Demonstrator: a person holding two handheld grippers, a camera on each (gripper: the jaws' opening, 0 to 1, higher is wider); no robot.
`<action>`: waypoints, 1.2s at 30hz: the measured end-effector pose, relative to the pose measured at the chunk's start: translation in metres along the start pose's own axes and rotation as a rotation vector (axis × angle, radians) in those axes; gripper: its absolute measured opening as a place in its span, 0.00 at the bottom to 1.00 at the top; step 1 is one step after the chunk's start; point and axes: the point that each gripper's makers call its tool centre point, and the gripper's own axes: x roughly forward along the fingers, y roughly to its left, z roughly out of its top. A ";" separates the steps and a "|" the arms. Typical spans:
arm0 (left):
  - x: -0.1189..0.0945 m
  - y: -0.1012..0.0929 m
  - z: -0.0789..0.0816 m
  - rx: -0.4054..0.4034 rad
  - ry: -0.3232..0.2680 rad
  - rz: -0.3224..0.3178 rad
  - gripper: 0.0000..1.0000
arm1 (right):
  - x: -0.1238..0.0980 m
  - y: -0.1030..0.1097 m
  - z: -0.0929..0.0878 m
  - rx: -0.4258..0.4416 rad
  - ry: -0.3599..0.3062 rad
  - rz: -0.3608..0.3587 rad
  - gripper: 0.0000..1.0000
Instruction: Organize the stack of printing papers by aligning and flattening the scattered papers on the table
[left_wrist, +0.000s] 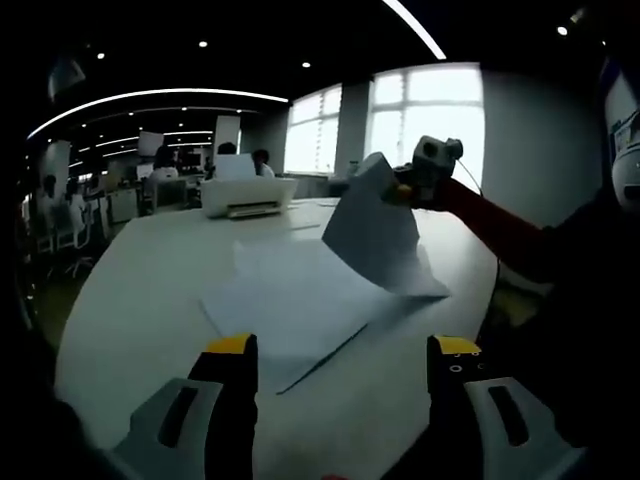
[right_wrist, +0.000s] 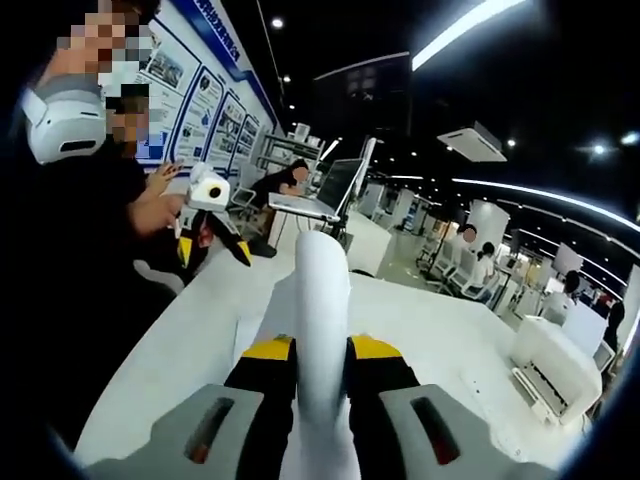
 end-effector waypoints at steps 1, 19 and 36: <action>0.000 0.000 0.000 0.000 0.000 -0.001 0.72 | 0.001 0.001 0.000 -0.001 0.000 0.002 0.15; -0.006 0.002 0.001 0.006 -0.001 0.005 0.72 | 0.030 0.024 0.008 -0.076 0.039 0.085 0.15; -0.004 0.003 0.008 0.021 -0.018 -0.016 0.71 | 0.057 0.050 0.021 -0.139 0.076 0.162 0.15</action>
